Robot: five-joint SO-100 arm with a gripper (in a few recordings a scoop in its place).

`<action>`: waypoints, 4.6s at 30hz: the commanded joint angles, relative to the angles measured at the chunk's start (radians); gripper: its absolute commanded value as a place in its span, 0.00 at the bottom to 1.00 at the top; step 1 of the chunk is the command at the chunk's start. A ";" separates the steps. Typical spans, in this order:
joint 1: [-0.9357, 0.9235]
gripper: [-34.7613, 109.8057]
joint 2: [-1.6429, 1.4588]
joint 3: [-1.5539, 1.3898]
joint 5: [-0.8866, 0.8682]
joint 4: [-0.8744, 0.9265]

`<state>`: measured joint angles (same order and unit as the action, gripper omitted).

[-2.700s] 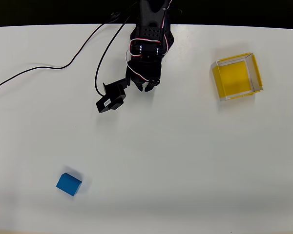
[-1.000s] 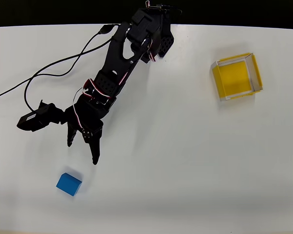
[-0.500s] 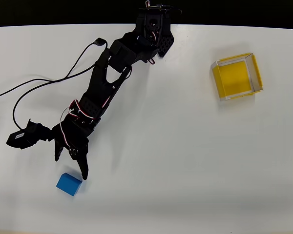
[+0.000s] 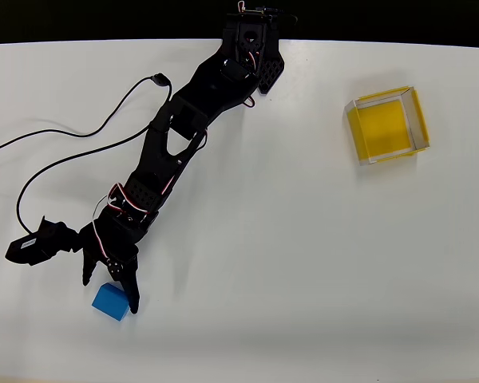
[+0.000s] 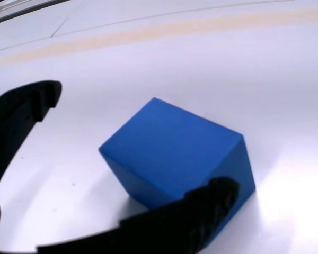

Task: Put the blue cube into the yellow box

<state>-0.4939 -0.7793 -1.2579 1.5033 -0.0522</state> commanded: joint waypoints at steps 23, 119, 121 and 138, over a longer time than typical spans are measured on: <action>0.012 0.60 0.178 0.382 0.025 -0.063; 0.667 0.44 -1.259 -0.845 0.101 -0.057; 0.730 0.44 -1.321 -0.900 0.104 -0.058; 1.305 0.45 -1.772 -1.289 0.106 -0.011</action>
<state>0.7041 -2.3884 -2.5326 1.5953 -0.0598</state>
